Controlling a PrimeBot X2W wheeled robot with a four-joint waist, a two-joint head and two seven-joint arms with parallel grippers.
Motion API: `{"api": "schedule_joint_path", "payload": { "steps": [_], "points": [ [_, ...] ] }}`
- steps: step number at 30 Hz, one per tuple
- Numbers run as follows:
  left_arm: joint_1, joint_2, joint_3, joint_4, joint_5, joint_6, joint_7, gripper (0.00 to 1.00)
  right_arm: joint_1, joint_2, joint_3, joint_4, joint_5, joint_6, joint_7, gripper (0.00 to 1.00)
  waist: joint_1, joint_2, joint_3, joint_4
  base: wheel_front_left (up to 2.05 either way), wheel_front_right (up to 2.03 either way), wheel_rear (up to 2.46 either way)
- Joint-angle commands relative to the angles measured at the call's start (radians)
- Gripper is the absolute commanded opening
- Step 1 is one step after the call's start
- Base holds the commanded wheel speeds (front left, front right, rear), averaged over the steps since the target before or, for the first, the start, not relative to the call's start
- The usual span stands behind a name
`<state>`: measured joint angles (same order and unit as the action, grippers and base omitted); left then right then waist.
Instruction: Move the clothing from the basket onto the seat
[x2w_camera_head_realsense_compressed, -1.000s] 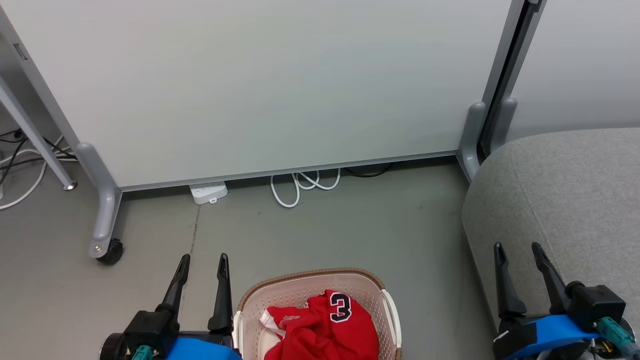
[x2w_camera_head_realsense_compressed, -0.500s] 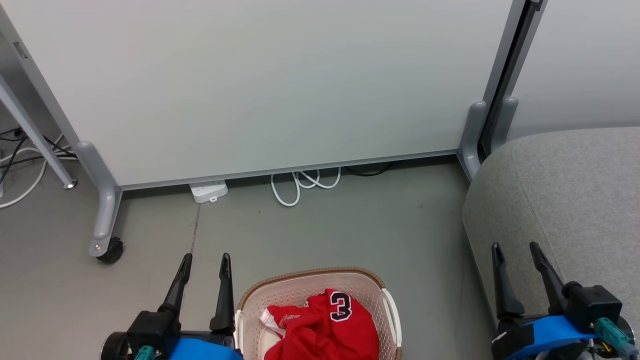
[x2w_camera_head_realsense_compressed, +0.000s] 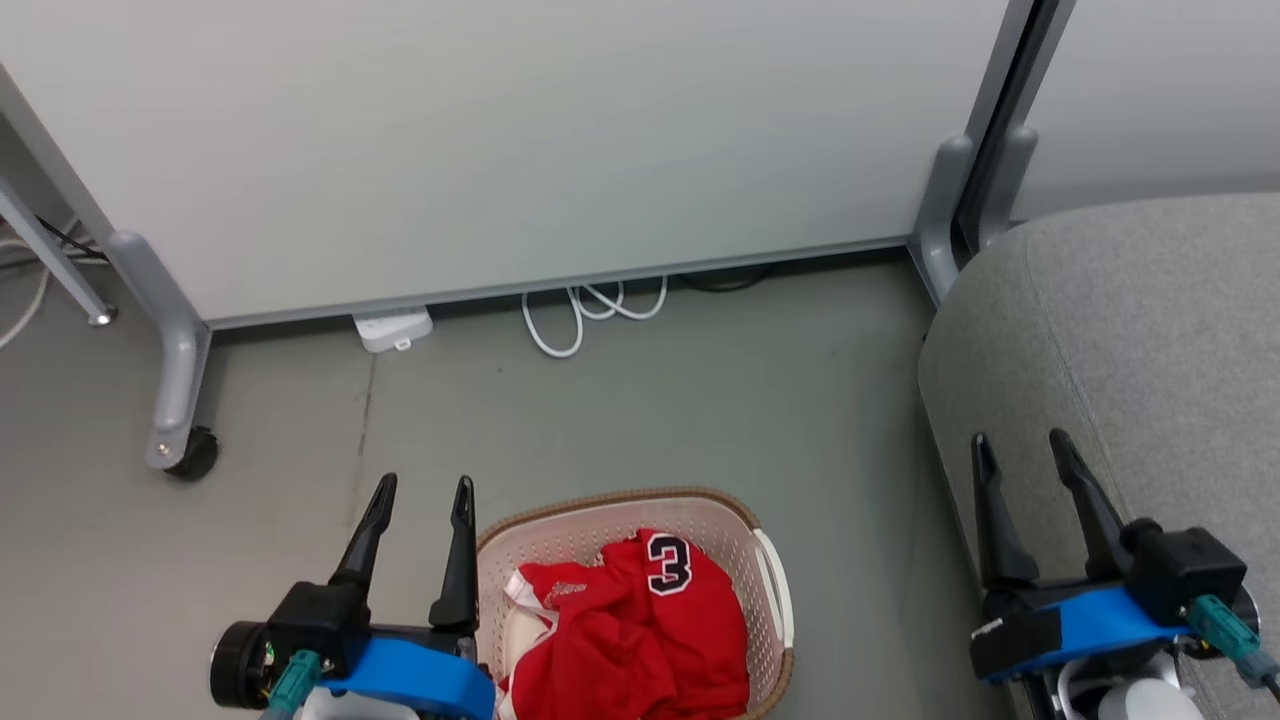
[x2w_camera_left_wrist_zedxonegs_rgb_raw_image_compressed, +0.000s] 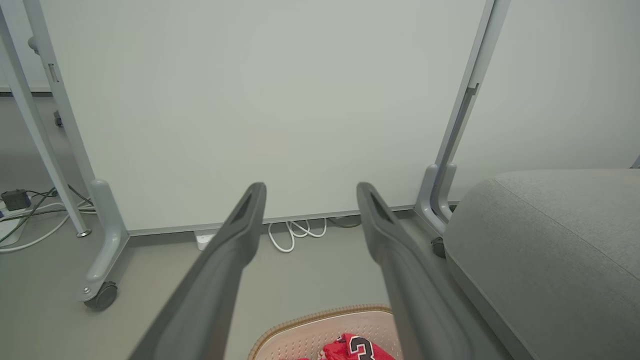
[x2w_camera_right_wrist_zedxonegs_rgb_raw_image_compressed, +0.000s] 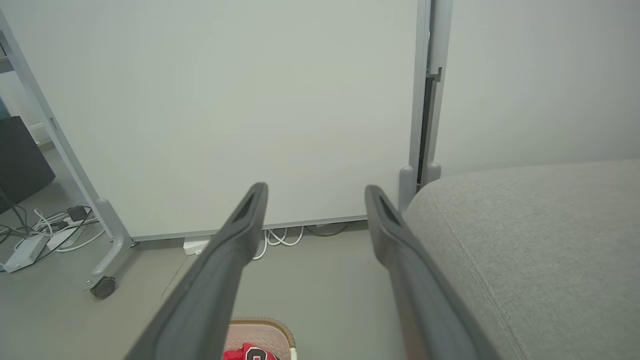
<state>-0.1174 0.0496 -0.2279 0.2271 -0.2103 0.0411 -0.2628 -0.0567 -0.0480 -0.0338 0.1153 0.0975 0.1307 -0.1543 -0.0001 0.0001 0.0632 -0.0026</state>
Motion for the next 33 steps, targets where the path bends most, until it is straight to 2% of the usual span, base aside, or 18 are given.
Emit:
{"api": "schedule_joint_path", "payload": {
  "steps": [1, 11, 16, 22, 24, 33],
  "points": [
    [-0.038, 0.012, 0.0, 0.017, 0.004, -0.009, -0.003, 1.0, -0.039, -0.004, 0.011, -0.012, 0.008, 0.0, -0.008, 1.0, 0.0001, -0.0001, 0.08, -0.032, 0.0, 0.0, 0.0],
    [-0.206, 0.046, -0.016, 0.206, 0.011, -0.052, 0.034, 1.0, -0.194, -0.004, 0.093, -0.022, 0.029, 0.0, -0.043, 1.0, 0.0001, -0.0001, 0.295, -0.149, 0.0, 0.0, 0.0],
    [-0.291, 0.062, -0.038, 0.362, 0.01, -0.088, 0.108, 1.0, -0.247, -0.003, 0.129, 0.0, 0.047, 0.0, -0.066, 1.0, 0.0001, -0.0001, 0.366, -0.204, 0.0, 0.0, 0.0],
    [-0.355, 0.099, -0.021, 0.543, 0.0, -0.069, 0.211, 1.0, -0.292, -0.003, 0.187, 0.033, 0.098, 0.0, -0.092, 1.0, 0.0001, -0.0001, 0.432, -0.305, 0.0, 0.0, 0.0],
    [-0.364, 0.107, -0.017, 0.566, -0.001, -0.066, 0.223, 1.0, -0.297, -0.003, 0.192, 0.04, 0.106, 0.0, -0.096, 1.0, 0.0001, -0.0001, 0.442, -0.321, 0.0, 0.0, 0.0],
    [-0.42, 0.151, 0.044, 0.723, -0.044, 0.017, 0.334, 1.0, -0.319, -0.003, 0.234, 0.075, 0.172, 0.0, -0.111, 1.0, 0.0001, -0.0001, 0.514, -0.423, 0.0, 0.0, 0.0]
  ]
}}
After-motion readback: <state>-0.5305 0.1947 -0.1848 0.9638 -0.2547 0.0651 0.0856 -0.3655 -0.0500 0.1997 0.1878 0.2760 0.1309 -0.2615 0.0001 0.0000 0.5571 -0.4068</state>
